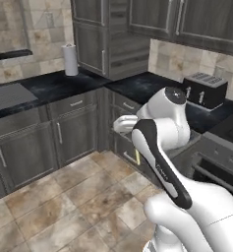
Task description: Take a straw from the drawer in front and place it inside the glass cup on the dining counter.
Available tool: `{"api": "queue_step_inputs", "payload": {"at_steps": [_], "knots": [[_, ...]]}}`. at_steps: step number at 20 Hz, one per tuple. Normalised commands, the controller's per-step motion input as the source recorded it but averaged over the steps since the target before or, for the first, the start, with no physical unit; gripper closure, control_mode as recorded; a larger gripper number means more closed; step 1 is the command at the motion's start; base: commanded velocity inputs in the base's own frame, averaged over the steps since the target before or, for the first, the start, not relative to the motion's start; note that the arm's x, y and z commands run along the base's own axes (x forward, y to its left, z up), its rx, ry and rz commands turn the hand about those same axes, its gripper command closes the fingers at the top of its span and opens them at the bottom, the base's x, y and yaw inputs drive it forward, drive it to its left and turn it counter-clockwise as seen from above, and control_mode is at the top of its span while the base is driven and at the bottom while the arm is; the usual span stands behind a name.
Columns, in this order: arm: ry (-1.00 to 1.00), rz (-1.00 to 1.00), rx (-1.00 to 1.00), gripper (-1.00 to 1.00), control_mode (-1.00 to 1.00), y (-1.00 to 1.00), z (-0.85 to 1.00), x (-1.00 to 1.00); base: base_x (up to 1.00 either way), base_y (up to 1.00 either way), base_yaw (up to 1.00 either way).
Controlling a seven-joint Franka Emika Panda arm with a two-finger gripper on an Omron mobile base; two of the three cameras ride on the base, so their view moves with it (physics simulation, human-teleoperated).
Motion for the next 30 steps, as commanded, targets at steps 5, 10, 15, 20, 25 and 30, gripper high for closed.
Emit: {"api": "queue_step_inputs", "payload": {"at_steps": [5, 10, 15, 20, 25, 30], "knots": [[0.0, 0.0, 0.0, 1.0, 1.0, 0.0, 0.0, 0.0, -0.04, 1.0, 0.15], [0.0, 0.0, 0.0, 1.0, 1.0, 0.0, 0.0, 0.0, 0.0, 1.0, 0.12], [0.0, 0.0, 0.0, 1.0, 1.0, 0.0, 0.0, 0.0, 0.0, 1.0, 0.13], [0.0, 0.0, 0.0, 1.0, 1.0, 0.0, 0.0, 0.0, 0.0, 1.0, 0.13], [0.0, 0.0, 0.0, 1.0, 1.0, 0.0, 0.0, 0.0, 0.02, 1.0, 0.13], [0.0, 0.0, 0.0, 1.0, 1.0, 0.0, 0.0, 0.0, 0.12, 1.0, 0.1]]}}
